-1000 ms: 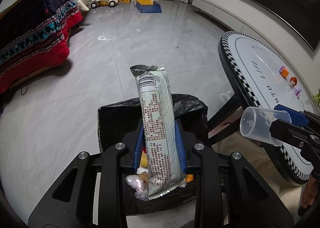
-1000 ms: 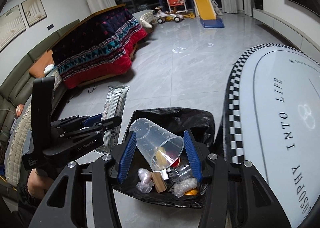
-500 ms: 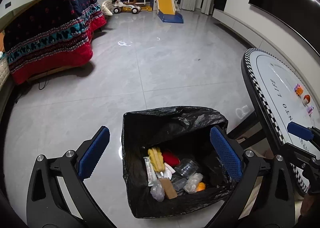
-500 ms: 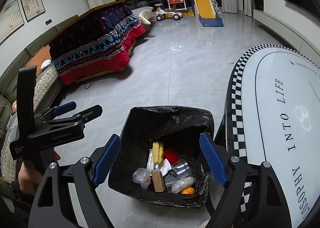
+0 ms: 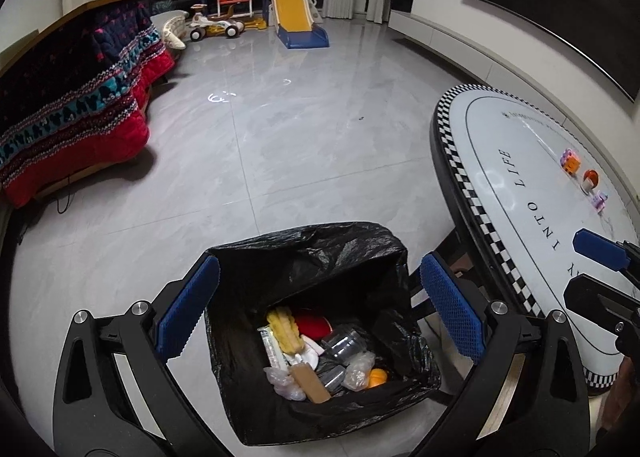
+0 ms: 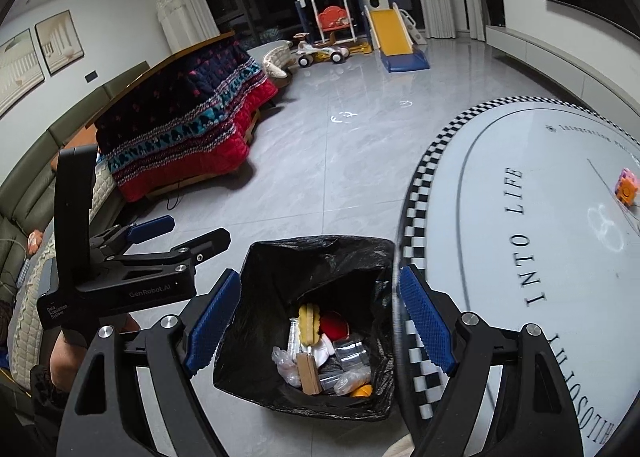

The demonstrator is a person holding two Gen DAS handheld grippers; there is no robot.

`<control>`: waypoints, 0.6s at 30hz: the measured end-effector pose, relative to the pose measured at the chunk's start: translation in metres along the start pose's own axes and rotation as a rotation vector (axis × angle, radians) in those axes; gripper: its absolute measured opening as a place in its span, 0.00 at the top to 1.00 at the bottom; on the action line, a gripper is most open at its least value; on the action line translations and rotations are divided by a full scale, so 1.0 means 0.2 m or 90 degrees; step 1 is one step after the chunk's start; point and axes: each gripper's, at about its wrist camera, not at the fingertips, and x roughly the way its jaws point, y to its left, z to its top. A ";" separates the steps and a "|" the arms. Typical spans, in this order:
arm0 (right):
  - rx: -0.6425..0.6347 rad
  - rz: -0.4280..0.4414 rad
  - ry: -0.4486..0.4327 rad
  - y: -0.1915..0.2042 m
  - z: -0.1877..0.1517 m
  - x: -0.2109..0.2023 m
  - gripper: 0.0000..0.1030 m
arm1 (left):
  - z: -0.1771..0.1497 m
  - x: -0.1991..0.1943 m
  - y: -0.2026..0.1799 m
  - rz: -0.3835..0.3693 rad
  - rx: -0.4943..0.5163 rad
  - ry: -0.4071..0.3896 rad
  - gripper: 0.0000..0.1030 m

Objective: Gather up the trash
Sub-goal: 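Move both open tools back over the table toward the remaining toys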

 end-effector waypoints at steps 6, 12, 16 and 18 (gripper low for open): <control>0.043 -0.019 -0.022 -0.20 0.01 -0.11 0.20 | 0.09 0.03 -0.24 -0.025 0.054 0.003 0.06; 0.084 -0.058 -0.046 -0.44 -0.01 -0.22 0.20 | 0.18 0.08 -0.51 -0.077 0.098 0.008 0.06; 0.125 -0.090 -0.060 -0.64 -0.03 -0.29 0.20 | 0.23 0.12 -0.73 -0.112 0.134 0.017 0.06; 0.149 -0.106 -0.064 -0.74 -0.04 -0.33 0.20 | 0.25 0.15 -0.84 -0.129 0.151 0.022 0.06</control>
